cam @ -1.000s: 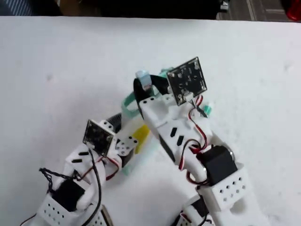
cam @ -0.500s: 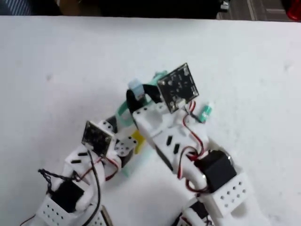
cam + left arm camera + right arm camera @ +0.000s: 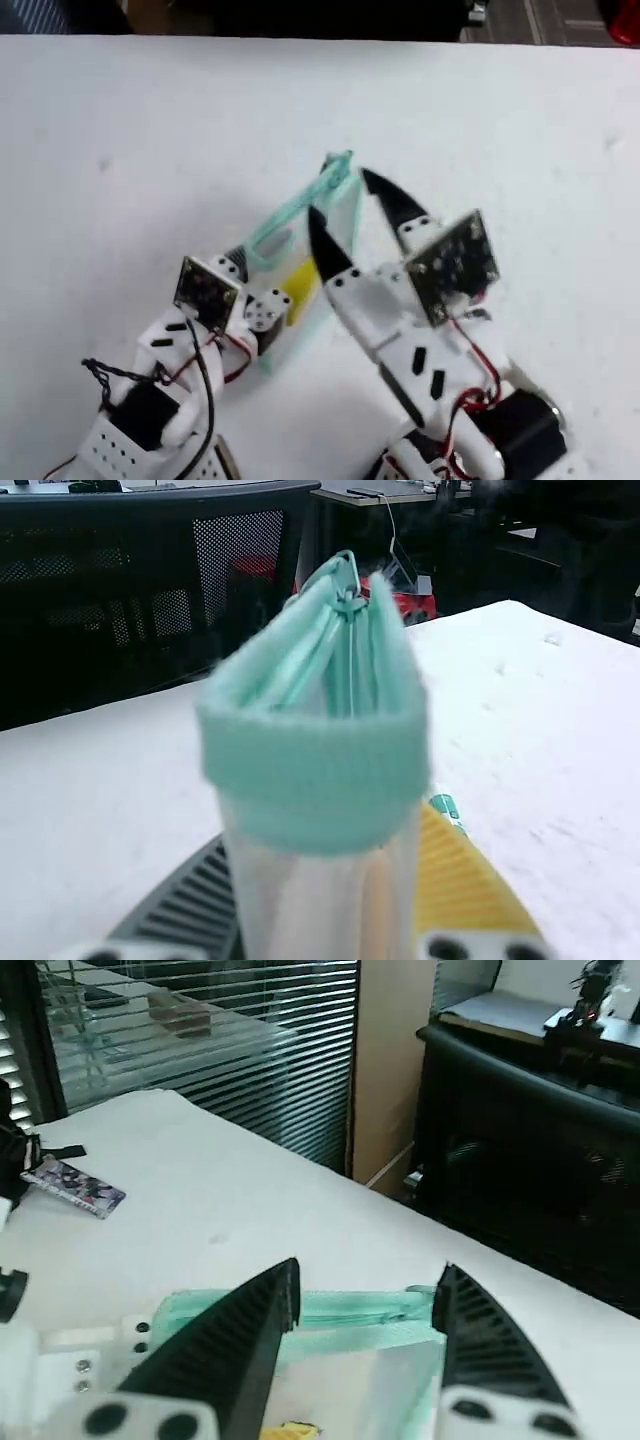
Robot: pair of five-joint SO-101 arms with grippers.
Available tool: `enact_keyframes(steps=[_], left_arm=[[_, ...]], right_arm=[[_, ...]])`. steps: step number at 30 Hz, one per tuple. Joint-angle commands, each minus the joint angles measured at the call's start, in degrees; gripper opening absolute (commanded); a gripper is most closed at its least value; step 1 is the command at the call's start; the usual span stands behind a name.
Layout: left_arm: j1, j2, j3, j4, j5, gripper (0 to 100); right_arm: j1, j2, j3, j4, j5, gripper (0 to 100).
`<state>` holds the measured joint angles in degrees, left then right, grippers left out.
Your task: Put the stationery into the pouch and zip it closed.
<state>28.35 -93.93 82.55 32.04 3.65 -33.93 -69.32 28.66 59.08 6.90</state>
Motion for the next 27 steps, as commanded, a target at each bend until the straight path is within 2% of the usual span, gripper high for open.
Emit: enact_keyframes(steps=[1,5,8,14,16,20,27], left_arm=[[0.0,-0.9,-0.4,-0.7,0.0,18],[0.0,-0.9,-0.4,-0.7,0.0,18],[-0.1,-0.9,-0.4,-0.5,0.0,18],[-0.2,-0.9,-0.4,-0.5,0.0,18],[-0.1,-0.9,-0.4,-0.5,0.0,18],[-0.1,-0.9,-0.4,-0.4,0.0,18],[0.0,-0.9,-0.3,-0.4,0.0,18]], right_arm=[[8.8,2.6,-2.5,-0.1,-2.4,19.7],[22.6,10.9,-4.6,0.3,-10.1,19.7],[28.3,21.2,-5.2,1.8,-11.7,19.7],[33.8,46.0,-5.6,2.2,-12.3,19.7],[35.1,52.4,-5.7,0.4,-15.6,19.7],[37.1,62.4,-5.7,-3.7,-22.3,19.7],[37.4,75.7,-9.0,-10.9,-22.9,19.7]])
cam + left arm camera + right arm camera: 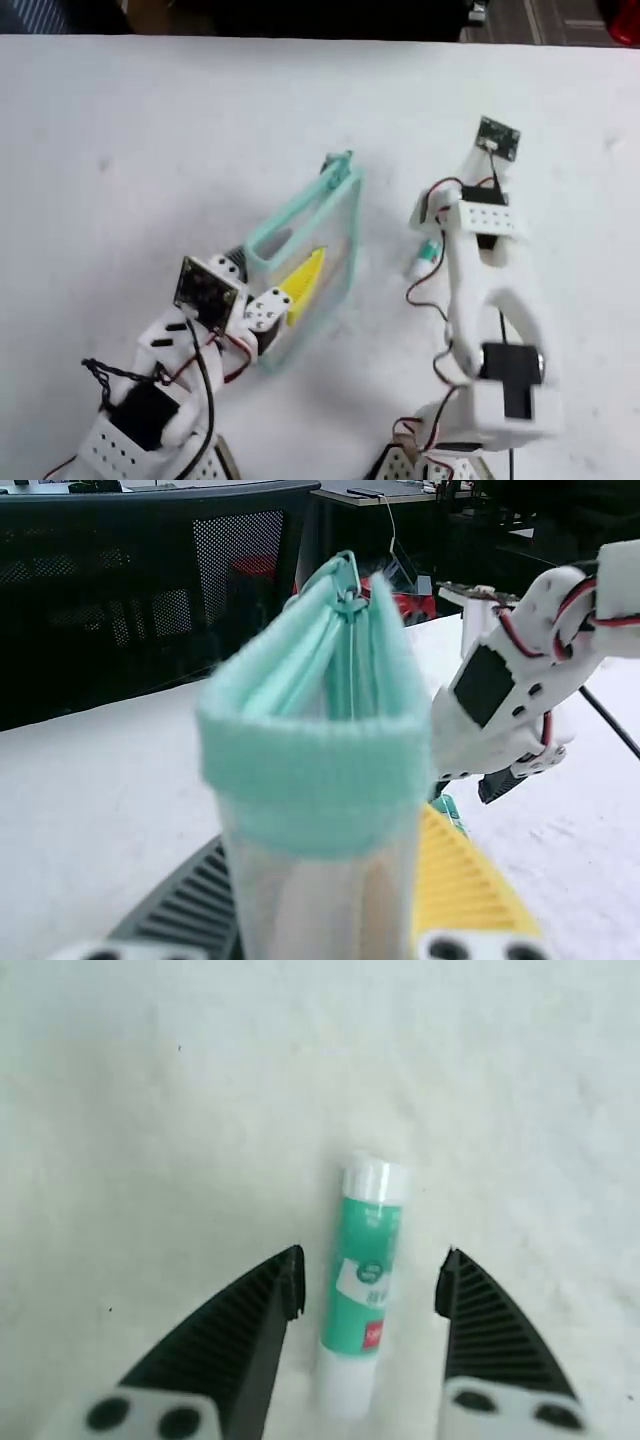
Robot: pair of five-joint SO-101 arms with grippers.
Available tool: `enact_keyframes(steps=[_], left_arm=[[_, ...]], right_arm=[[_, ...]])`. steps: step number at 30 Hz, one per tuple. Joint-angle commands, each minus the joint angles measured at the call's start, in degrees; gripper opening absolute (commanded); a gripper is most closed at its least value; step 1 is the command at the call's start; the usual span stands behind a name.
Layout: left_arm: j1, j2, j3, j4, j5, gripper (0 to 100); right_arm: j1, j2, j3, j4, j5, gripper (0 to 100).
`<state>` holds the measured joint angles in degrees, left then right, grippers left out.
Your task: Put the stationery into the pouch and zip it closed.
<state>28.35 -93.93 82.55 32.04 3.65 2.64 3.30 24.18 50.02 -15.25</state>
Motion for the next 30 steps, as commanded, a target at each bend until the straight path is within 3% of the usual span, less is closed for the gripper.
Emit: enact_keyframes(steps=[1,7,11,30], left_arm=[[0.0,-0.9,-0.3,-0.4,0.0,18],[0.0,-0.9,-0.3,-0.4,0.0,18],[0.0,-0.9,-0.3,-0.4,0.0,18],[0.0,-0.9,-0.3,-0.4,0.1,18]], right_arm=[[0.8,5.1,-5.9,-1.9,-0.5,19.7],[1.4,17.0,-16.4,1.8,-0.3,18.0],[3.1,21.9,-22.2,5.1,-0.2,1.8],[3.6,23.0,-24.2,10.6,-0.2,1.7]])
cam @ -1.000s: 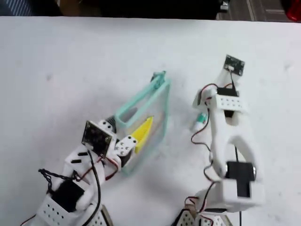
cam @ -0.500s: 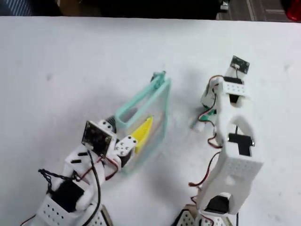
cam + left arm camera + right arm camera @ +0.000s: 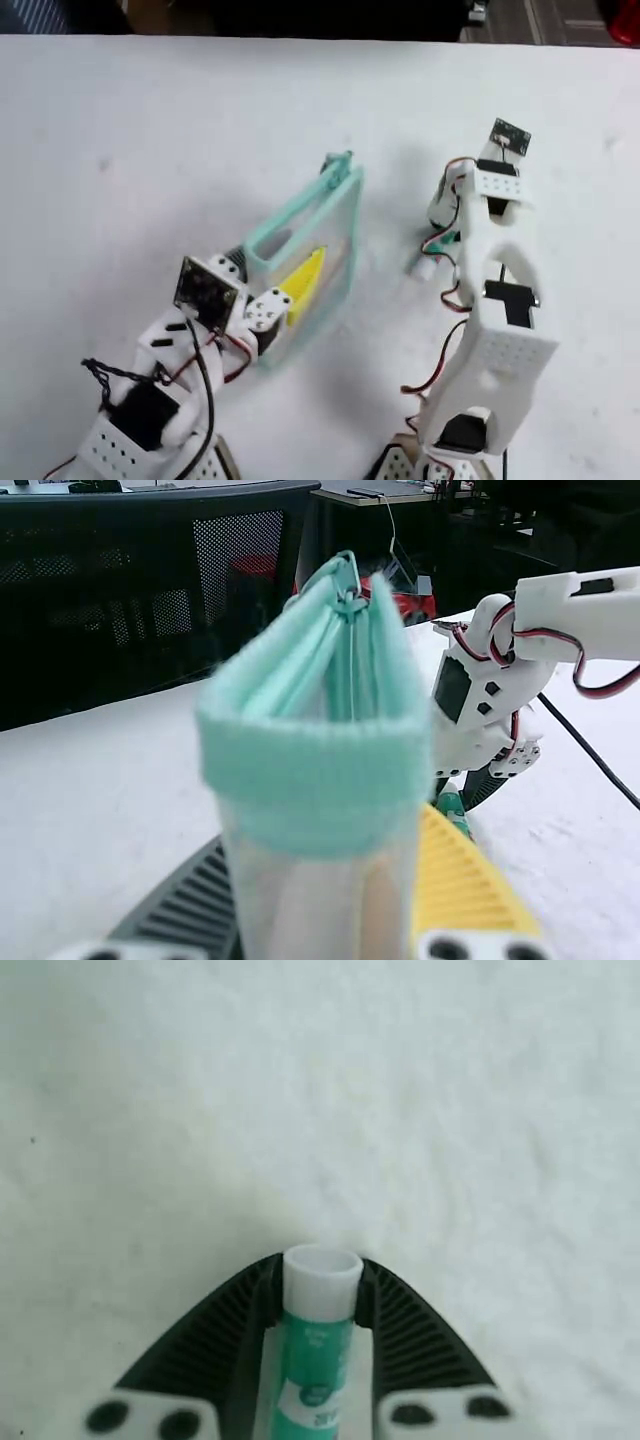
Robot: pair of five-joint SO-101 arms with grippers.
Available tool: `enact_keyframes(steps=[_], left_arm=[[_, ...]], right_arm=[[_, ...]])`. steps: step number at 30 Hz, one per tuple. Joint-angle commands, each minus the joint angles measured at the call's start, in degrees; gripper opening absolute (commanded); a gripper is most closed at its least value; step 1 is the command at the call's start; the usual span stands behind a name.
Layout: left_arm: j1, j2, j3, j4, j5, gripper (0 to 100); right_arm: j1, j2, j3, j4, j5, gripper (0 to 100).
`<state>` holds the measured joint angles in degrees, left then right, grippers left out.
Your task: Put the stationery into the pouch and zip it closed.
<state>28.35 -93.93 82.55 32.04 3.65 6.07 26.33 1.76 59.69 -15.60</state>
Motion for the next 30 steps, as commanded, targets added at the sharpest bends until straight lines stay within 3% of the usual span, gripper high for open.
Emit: enact_keyframes(steps=[1,12,20,30], left_arm=[[0.0,-0.9,-0.3,-0.4,0.1,18],[-0.2,-0.9,-0.3,-0.4,0.1,18],[-0.3,-0.9,-0.3,-0.4,0.0,18],[-0.3,-0.9,-0.3,-0.4,0.0,18]], right_arm=[[0.1,0.0,-1.8,1.3,0.2,1.7],[-7.3,-21.3,-1.8,8.6,0.3,1.7],[-12.5,-48.7,-1.4,10.3,17.6,1.7],[-21.9,-71.7,-1.4,10.3,19.2,1.7]])
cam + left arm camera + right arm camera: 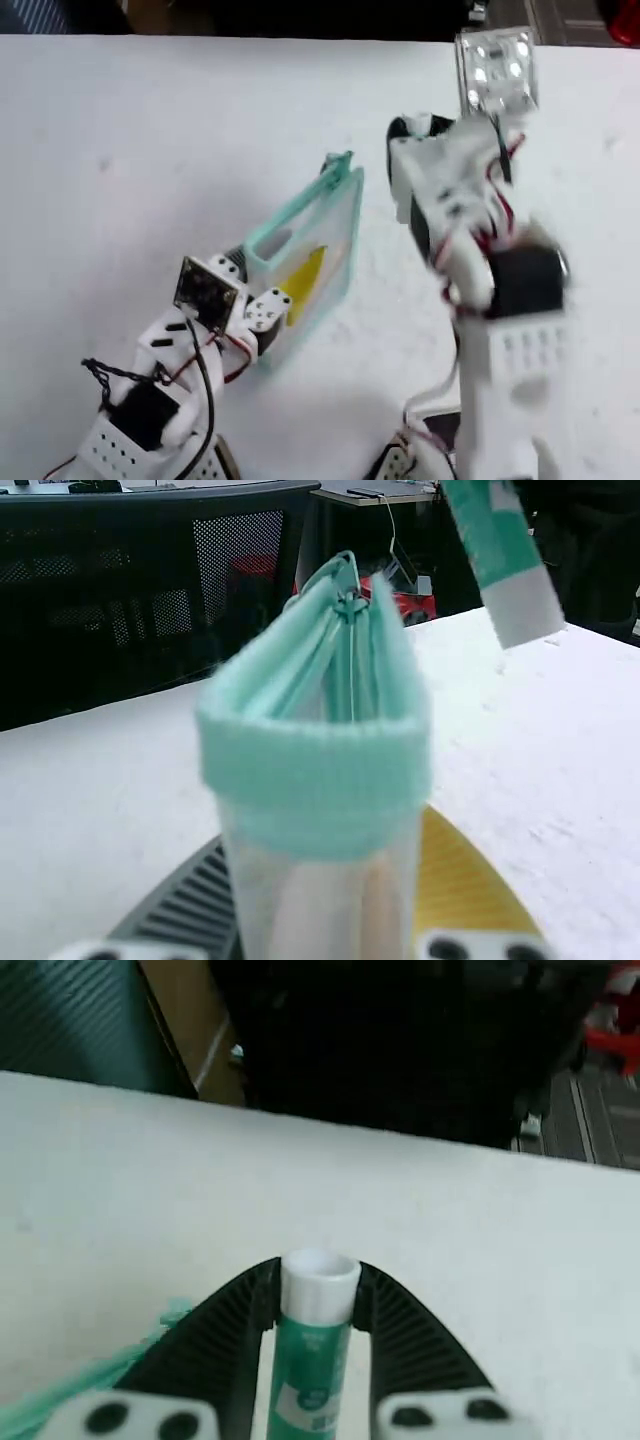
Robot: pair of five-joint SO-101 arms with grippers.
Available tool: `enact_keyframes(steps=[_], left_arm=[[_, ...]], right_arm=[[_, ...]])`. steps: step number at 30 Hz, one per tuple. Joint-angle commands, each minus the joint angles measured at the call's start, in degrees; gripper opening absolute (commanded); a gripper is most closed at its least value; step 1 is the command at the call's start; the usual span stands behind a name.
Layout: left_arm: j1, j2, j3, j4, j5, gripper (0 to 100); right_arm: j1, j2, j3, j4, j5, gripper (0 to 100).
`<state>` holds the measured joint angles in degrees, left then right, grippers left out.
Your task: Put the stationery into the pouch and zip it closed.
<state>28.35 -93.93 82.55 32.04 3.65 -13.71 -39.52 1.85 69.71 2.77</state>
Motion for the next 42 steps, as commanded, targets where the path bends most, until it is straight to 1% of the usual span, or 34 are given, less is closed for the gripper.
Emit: enact_keyframes(steps=[1,4,8,14,16,18,24,27,31,37,42], left_arm=[[-0.3,-0.9,-0.3,-0.4,0.0,18],[0.0,-0.9,-0.3,-0.4,0.0,18],[0.0,-0.9,-0.3,-0.4,0.0,18],[0.0,-0.9,-0.3,-0.4,0.0,18],[0.0,-0.9,-0.3,-0.4,0.0,18],[-0.2,-0.9,-0.3,-0.4,0.0,18],[-0.4,-0.9,-0.3,-0.6,-0.1,18],[-0.4,-0.9,-0.3,-0.6,-0.1,18],[-0.4,-0.9,-0.3,-0.6,-0.1,18],[-0.4,-0.9,-0.3,-0.6,0.2,18],[-0.4,-0.9,-0.3,-0.6,0.2,18]], right_arm=[[-2.7,-7.6,-1.5,0.2,0.8,1.7],[-4.6,-12.1,-1.8,0.0,0.8,1.7],[-9.5,-15.7,-1.4,-6.1,0.8,1.7],[-19.9,-14.3,-0.9,-16.0,0.4,1.7],[-23.3,-12.4,-0.8,-16.7,0.4,1.7],[-24.8,-9.9,-0.8,-16.7,0.4,1.7],[-25.0,-2.4,-0.7,-16.5,0.4,1.7],[-24.1,-1.3,1.0,-15.3,0.4,1.7],[-23.8,-3.0,6.8,-14.7,0.4,1.7],[-24.0,-8.0,16.6,-20.0,0.4,1.7],[-24.1,-14.3,20.8,-20.9,0.4,1.7]])
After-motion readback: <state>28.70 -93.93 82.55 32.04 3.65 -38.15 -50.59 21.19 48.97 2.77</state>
